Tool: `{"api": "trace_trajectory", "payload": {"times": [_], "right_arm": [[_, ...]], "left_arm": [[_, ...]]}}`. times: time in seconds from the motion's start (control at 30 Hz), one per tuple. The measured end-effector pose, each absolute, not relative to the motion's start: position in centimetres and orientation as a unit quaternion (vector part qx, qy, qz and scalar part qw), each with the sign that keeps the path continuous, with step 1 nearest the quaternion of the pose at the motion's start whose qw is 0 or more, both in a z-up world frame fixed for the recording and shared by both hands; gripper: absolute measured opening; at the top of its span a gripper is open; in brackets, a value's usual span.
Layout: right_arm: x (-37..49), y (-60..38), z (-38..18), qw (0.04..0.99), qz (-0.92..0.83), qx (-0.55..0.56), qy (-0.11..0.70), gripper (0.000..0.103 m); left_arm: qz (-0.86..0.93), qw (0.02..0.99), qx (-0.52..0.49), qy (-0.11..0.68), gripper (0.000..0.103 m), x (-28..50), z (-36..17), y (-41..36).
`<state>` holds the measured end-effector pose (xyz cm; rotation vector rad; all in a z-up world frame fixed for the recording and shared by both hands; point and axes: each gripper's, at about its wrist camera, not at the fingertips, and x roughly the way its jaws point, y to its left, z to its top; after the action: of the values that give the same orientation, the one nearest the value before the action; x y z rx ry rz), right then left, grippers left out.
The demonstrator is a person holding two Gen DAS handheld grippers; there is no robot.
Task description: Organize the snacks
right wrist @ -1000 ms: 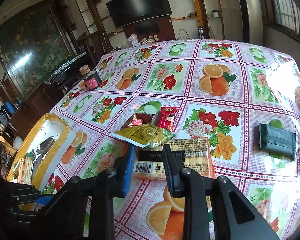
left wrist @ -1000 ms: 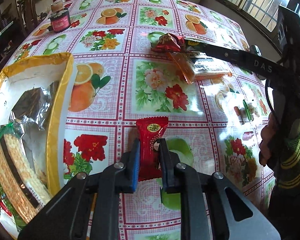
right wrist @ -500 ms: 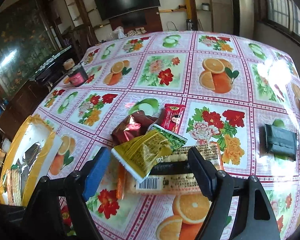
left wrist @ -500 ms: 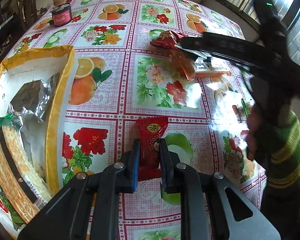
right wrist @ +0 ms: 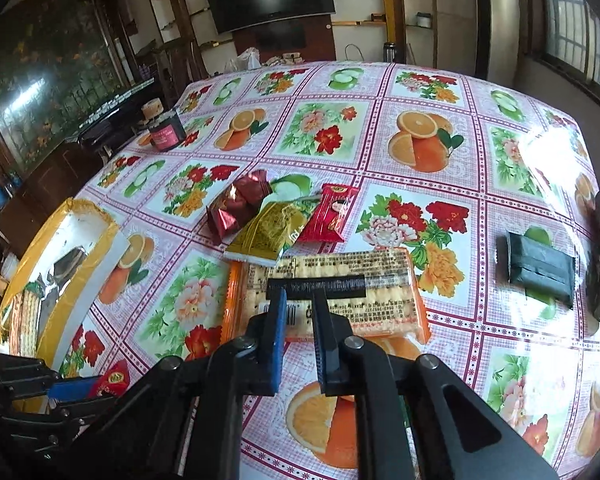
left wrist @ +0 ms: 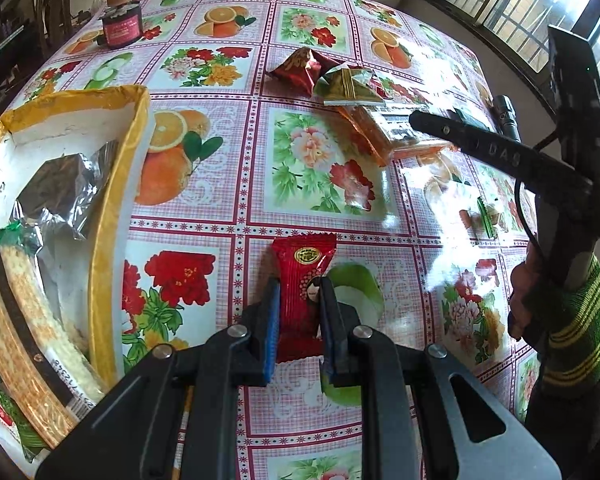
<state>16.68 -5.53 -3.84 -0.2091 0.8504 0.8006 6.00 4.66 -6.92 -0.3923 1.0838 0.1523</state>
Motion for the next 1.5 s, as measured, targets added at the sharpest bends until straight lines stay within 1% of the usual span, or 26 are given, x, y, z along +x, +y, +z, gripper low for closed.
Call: {"api": "trace_trajectory", "payload": {"times": [0.03,0.07,0.1,0.13,0.17,0.2,0.23,0.37,0.47,0.53,0.57,0.6,0.63,0.67,0.7,0.73,0.77,0.83,0.93,1.13,1.37,1.5], "right_arm": [[16.9,-5.2,-3.6,0.83,0.379,-0.089,0.4,0.016],[17.1,-4.5,-3.5,0.827,0.382,-0.084,0.404,0.02],[17.3,-3.5,-3.6,0.824,0.383,-0.087,0.409,0.029],[17.6,-2.4,-3.8,0.822,0.38,-0.097,0.414,0.034],[17.9,-1.1,-4.3,0.818,0.374,-0.109,0.423,0.042],[18.1,-0.2,-4.6,0.819,0.369,-0.115,0.424,0.043],[18.3,0.6,-4.5,0.825,0.362,-0.119,0.417,0.043],[19.8,2.3,-5.3,0.824,0.356,-0.103,0.429,0.043],[20.6,3.2,-6.4,0.819,0.352,-0.117,0.438,0.044],[20.4,3.6,-6.3,0.823,0.345,-0.139,0.429,0.044],[20.5,3.6,-6.3,0.82,0.346,-0.143,0.433,0.046],[20.6,3.7,-6.2,0.814,0.356,-0.137,0.439,0.059],[20.8,3.8,-6.3,0.805,0.372,-0.13,0.443,0.067],[20.9,4.0,-6.3,0.793,0.391,-0.125,0.449,0.083],[21.0,4.4,-6.4,0.785,0.404,-0.128,0.452,0.091],[21.0,4.7,-6.4,0.781,0.407,-0.138,0.453,0.093],[20.9,5.1,-6.5,0.776,0.41,-0.152,0.456,0.098],[20.9,6.0,-6.7,0.769,0.402,-0.178,0.464,0.1],[20.7,7.0,-6.9,0.764,0.386,-0.222,0.468,0.1],[20.6,6.0,-7.4,0.786,0.374,-0.228,0.437,0.101],[21.4,6.6,-7.2,0.769,0.386,-0.247,0.446,0.102],[22.7,6.8,-7.2,0.758,0.372,-0.25,0.473,0.102]], "left_arm": [[0.072,0.836,-0.185,0.512,0.02,6.0,-6.9,4.7],[0.072,0.836,-0.185,0.512,0.02,5.9,-6.9,4.7],[0.073,0.836,-0.186,0.512,0.02,5.9,-6.8,4.7],[0.074,0.836,-0.187,0.511,0.02,5.7,-6.8,4.8],[0.074,0.836,-0.189,0.51,0.02,5.6,-6.8,4.9],[0.075,0.836,-0.19,0.51,0.02,5.5,-6.8,5.0],[0.075,0.836,-0.191,0.509,0.02,5.4,-6.7,5.1],[0.074,0.834,-0.197,0.51,0.02,5.2,-7.0,5.6],[0.069,0.834,-0.198,0.51,0.02,5.3,-7.1,5.7],[0.067,0.834,-0.201,0.509,0.02,5.3,-7.1,5.8],[0.066,0.834,-0.202,0.508,0.02,5.3,-7.1,5.9],[0.065,0.834,-0.205,0.508,0.02,5.4,-7.1,5.9],[0.064,0.834,-0.206,0.508,0.02,5.4,-7.2,6.0],[0.063,0.834,-0.208,0.507,0.02,5.4,-7.1,6.1],[0.062,0.834,-0.209,0.507,0.02,5.4,-7.1,6.1],[0.061,0.834,-0.21,0.507,0.02,5.4,-7.1,6.1],[0.061,0.834,-0.21,0.506,0.02,5.5,-7.0,6.1],[0.06,0.834,-0.212,0.506,0.02,5.4,-7.0,6.1],[0.058,0.834,-0.215,0.505,0.02,5.5,-7.0,6.2],[0.054,0.836,-0.22,0.5,0.02,5.1,-6.8,6.4],[0.051,0.836,-0.226,0.498,0.02,5.0,-6.6,6.4],[0.048,0.835,-0.229,0.497,0.02,4.9,-6.5,6.6]]}}
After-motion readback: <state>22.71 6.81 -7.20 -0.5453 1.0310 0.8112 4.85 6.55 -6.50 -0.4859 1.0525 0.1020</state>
